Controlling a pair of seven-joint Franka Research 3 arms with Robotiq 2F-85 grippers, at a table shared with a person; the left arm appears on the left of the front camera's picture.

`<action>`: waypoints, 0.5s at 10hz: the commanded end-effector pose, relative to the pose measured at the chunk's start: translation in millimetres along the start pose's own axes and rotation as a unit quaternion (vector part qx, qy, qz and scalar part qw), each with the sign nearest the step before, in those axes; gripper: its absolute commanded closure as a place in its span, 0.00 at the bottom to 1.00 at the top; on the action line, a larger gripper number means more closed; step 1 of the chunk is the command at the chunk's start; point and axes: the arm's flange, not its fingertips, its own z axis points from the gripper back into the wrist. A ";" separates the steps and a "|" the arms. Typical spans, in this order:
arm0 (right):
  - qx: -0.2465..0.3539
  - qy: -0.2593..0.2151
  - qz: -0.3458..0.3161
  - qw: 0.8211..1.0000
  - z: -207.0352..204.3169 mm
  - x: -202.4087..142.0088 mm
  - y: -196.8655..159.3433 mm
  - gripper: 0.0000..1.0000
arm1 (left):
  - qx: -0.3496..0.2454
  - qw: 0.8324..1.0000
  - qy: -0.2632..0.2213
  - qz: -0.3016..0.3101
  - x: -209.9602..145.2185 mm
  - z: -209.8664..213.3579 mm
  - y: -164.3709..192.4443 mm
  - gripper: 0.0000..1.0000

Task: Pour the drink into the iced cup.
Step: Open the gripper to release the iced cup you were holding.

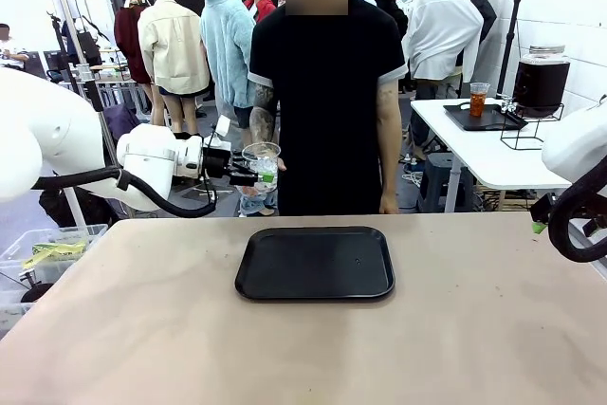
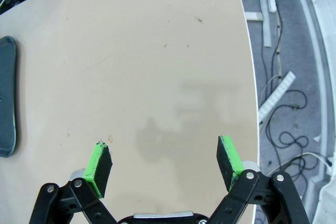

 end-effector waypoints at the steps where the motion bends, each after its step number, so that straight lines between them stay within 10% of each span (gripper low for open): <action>1: -0.004 -0.002 0.002 1.000 -0.5 0.9 -0.8 0.00 | 0.021 1.000 -0.013 0.007 0.9 0.6 7.6 0.28; 5: -0.004 -0.002 0.002 1.000 -0.5 0.9 -0.8 0.00 | 0.033 0.999 -0.020 0.016 -0.9 9.3 15.1 0.28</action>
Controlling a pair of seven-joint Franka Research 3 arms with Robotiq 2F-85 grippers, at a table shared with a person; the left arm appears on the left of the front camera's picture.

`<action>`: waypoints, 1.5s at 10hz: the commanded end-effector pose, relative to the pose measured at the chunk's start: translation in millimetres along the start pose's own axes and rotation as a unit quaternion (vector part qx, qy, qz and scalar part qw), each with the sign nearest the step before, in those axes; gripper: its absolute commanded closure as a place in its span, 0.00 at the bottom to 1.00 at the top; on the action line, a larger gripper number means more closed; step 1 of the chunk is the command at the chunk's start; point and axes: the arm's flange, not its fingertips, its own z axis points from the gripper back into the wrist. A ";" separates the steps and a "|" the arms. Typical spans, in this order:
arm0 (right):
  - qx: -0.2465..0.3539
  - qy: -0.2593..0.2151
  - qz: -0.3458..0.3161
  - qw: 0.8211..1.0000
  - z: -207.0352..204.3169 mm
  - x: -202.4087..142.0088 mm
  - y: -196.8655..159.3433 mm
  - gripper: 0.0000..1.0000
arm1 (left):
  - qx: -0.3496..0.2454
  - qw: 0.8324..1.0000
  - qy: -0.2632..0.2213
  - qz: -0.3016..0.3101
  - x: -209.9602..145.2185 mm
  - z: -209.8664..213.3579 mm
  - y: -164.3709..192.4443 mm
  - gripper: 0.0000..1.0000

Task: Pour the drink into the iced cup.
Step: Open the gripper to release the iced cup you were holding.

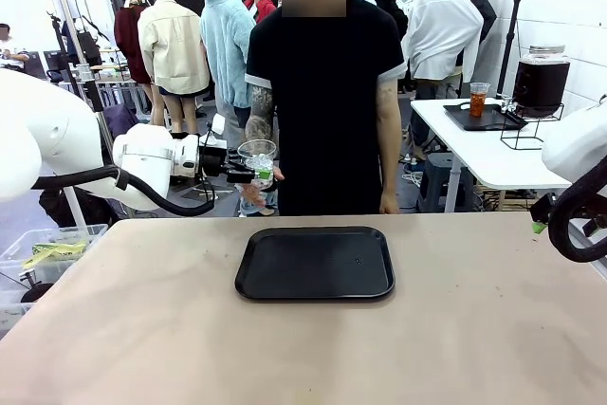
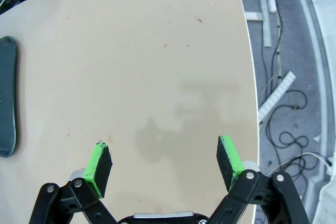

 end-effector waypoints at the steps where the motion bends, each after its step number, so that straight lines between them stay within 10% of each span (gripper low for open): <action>1: -0.004 -0.002 0.002 1.000 -0.5 0.9 -0.8 0.00 | 0.009 1.000 -0.017 0.013 2.3 1.8 8.8 0.28; 11: -0.004 -0.002 0.002 1.000 -0.5 0.9 -0.8 0.00 | -0.001 1.000 -0.001 0.001 1.9 -0.9 -0.1 0.28; 13: -0.004 -0.002 0.002 1.000 -0.5 0.9 -0.8 0.00 | 0.022 1.000 0.016 0.002 10.1 21.3 -13.9 0.00; 15: -0.004 -0.002 0.002 1.000 -0.5 0.9 -0.8 0.00 | 0.064 0.997 0.044 0.007 15.6 44.8 -24.3 0.00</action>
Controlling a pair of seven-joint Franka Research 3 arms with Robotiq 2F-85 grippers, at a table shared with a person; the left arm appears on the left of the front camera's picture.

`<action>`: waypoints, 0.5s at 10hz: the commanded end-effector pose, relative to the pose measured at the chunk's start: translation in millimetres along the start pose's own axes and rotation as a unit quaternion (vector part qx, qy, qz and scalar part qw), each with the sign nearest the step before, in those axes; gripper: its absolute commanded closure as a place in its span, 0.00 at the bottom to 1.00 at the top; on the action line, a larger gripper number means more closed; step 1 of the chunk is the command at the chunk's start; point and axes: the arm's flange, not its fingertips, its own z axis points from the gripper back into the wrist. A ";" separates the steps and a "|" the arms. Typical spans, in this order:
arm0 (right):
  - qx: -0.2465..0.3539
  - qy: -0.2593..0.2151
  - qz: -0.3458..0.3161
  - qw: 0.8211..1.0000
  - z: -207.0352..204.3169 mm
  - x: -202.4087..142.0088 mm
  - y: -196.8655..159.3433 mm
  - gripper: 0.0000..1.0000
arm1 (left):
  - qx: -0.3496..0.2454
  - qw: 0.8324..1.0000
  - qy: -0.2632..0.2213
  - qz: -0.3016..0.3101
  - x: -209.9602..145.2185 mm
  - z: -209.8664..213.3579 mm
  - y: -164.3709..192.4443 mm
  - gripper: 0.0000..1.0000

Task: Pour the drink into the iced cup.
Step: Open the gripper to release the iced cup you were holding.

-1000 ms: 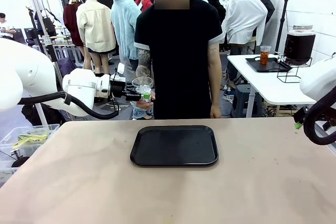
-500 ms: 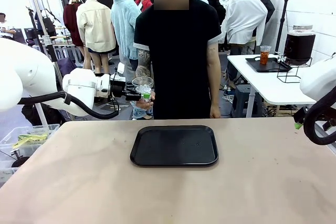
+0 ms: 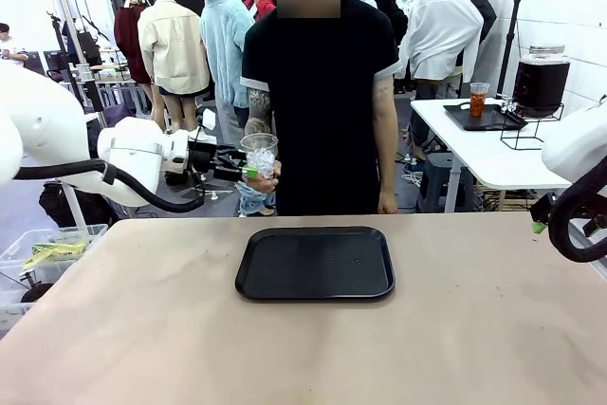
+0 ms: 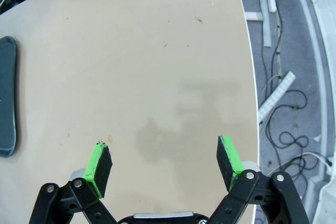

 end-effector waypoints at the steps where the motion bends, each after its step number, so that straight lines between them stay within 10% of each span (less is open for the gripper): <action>1: -0.004 -0.002 0.002 1.000 -0.4 0.9 -0.7 0.00 | 0.047 0.999 0.018 0.010 5.8 26.5 -23.3 0.00; 5: -0.004 -0.002 0.002 1.000 -0.4 0.9 -0.7 0.00 | 0.108 0.985 0.120 0.056 14.2 98.1 -88.0 0.00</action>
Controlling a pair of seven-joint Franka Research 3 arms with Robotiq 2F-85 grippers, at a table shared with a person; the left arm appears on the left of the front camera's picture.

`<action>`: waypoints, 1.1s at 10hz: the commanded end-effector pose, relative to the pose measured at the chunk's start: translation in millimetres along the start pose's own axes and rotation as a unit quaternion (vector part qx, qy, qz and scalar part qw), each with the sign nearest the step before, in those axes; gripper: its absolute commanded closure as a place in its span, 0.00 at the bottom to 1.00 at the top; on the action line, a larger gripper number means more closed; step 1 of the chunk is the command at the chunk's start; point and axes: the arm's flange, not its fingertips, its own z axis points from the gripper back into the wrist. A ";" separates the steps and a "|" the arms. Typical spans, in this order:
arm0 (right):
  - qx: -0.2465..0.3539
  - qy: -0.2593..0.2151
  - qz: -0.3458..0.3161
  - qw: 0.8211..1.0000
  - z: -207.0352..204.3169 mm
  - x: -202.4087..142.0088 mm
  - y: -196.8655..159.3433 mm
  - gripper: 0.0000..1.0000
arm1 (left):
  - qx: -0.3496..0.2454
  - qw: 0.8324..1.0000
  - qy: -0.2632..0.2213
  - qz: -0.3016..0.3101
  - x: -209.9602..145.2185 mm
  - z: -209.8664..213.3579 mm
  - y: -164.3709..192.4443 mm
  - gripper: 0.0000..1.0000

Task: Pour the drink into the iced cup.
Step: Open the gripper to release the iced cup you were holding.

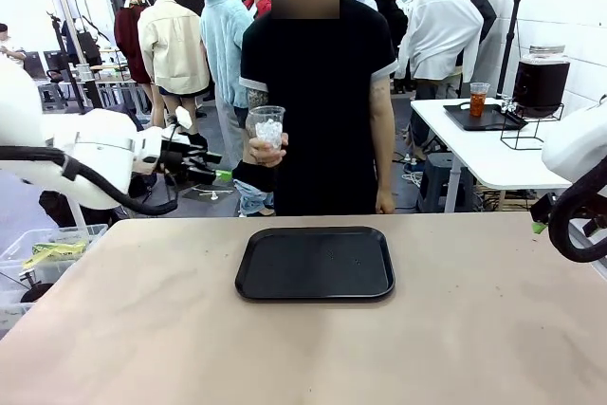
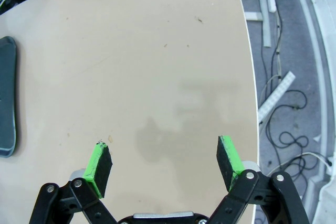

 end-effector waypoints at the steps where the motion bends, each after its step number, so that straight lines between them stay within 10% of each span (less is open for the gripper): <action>1: -0.004 -0.002 0.002 1.000 -0.4 0.9 -0.5 0.00 | 0.018 0.997 0.060 0.047 -5.8 52.2 -45.3 0.00; 6: -0.004 -0.002 0.002 1.000 -0.4 0.9 -0.5 0.00 | 0.131 0.943 0.213 0.218 -45.5 164.0 -119.3 0.00; 11: -0.004 -0.002 0.002 1.000 -0.4 0.9 -0.5 0.00 | 0.202 0.922 0.207 0.257 -61.9 214.0 -160.4 0.00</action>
